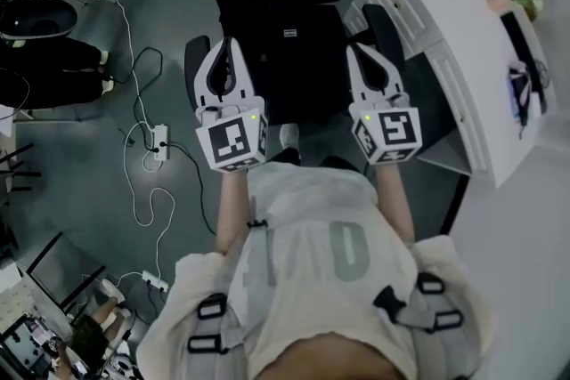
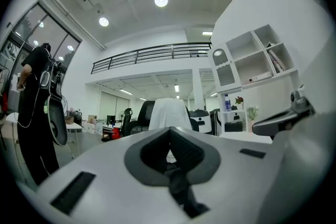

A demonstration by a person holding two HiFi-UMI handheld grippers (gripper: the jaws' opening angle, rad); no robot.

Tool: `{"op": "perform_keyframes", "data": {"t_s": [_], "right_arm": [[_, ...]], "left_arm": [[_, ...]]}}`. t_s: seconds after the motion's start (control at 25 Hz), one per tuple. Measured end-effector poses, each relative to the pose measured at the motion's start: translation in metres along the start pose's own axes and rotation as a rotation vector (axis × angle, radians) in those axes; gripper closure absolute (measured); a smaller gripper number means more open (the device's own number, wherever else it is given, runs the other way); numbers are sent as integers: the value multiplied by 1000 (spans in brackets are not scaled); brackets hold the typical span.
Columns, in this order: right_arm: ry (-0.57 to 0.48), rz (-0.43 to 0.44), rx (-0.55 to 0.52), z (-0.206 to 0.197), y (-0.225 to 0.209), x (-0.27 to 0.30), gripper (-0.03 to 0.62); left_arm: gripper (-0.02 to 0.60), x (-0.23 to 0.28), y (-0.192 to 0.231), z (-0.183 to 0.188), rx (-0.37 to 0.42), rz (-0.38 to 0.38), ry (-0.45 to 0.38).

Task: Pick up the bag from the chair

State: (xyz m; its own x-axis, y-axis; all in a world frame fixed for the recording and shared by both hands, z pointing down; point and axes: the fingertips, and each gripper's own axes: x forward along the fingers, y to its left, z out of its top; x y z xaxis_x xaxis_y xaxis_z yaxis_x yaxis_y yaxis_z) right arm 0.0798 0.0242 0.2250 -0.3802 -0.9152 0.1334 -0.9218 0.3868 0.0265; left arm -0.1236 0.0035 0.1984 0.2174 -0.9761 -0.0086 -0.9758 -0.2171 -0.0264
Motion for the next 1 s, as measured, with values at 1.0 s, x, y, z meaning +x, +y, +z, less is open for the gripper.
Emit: {"op": "perform_keyframes", "data": {"t_s": [1.0], "right_arm": [[-9,17,65,8,-30,65,589]], "left_arm": [[575,50,14,-10,35,68,71]]}}
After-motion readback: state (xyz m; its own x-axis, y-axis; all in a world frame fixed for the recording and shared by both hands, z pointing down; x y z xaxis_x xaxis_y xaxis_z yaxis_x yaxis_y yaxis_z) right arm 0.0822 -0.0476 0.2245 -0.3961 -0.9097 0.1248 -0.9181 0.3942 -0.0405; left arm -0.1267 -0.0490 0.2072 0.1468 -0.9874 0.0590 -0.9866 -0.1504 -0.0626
